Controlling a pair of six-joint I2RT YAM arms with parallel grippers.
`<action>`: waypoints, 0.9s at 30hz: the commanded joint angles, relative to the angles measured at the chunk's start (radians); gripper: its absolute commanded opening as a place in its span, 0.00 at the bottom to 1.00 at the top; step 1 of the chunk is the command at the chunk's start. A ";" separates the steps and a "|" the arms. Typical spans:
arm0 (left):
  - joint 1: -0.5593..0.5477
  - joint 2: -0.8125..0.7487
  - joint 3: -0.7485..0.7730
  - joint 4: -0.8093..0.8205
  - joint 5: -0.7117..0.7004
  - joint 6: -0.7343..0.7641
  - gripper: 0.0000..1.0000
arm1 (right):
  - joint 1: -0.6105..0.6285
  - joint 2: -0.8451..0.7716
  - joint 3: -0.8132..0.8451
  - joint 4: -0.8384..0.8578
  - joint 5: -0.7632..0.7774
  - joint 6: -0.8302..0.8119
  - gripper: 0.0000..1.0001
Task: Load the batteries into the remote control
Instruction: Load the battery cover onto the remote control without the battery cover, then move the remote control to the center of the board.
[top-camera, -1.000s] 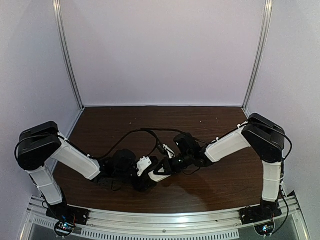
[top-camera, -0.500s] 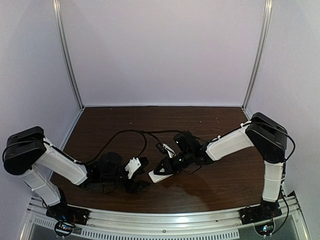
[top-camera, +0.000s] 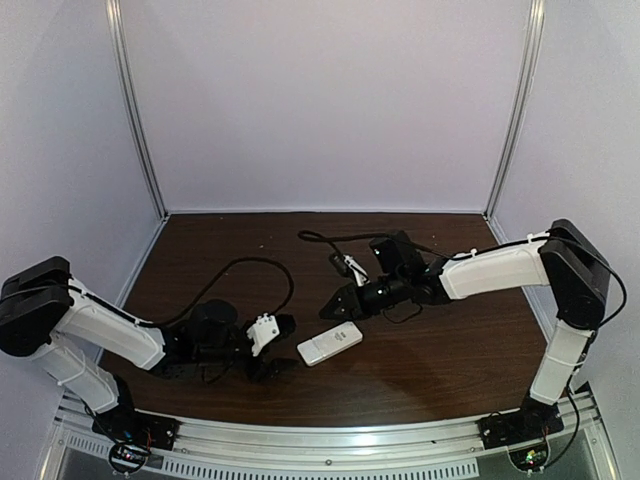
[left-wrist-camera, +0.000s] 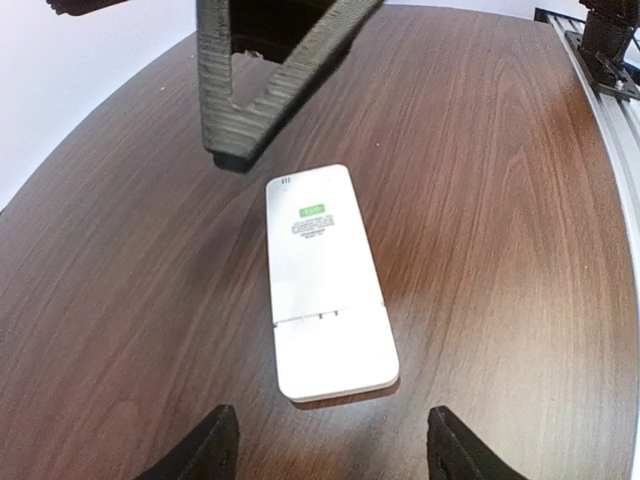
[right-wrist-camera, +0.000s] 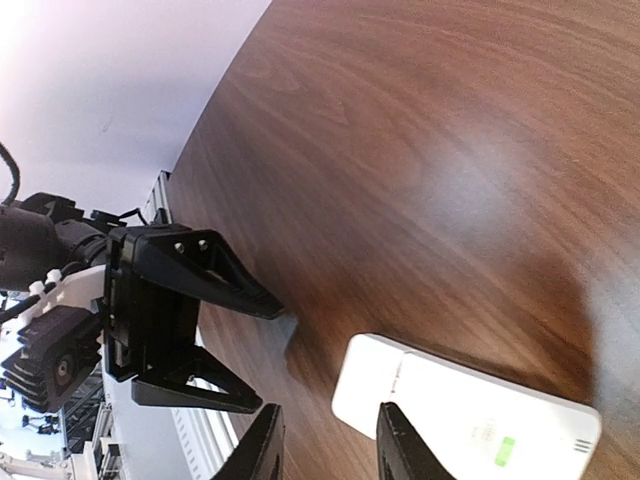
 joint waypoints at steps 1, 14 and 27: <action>0.004 -0.028 0.028 -0.055 -0.005 0.116 0.66 | -0.057 -0.015 0.006 -0.187 0.134 -0.098 0.33; 0.003 -0.051 0.008 -0.070 -0.008 0.127 0.68 | -0.083 0.001 -0.005 -0.324 0.305 -0.164 0.44; -0.002 -0.043 0.014 -0.111 0.019 0.174 0.63 | -0.083 0.154 0.163 -0.340 0.161 -0.240 0.26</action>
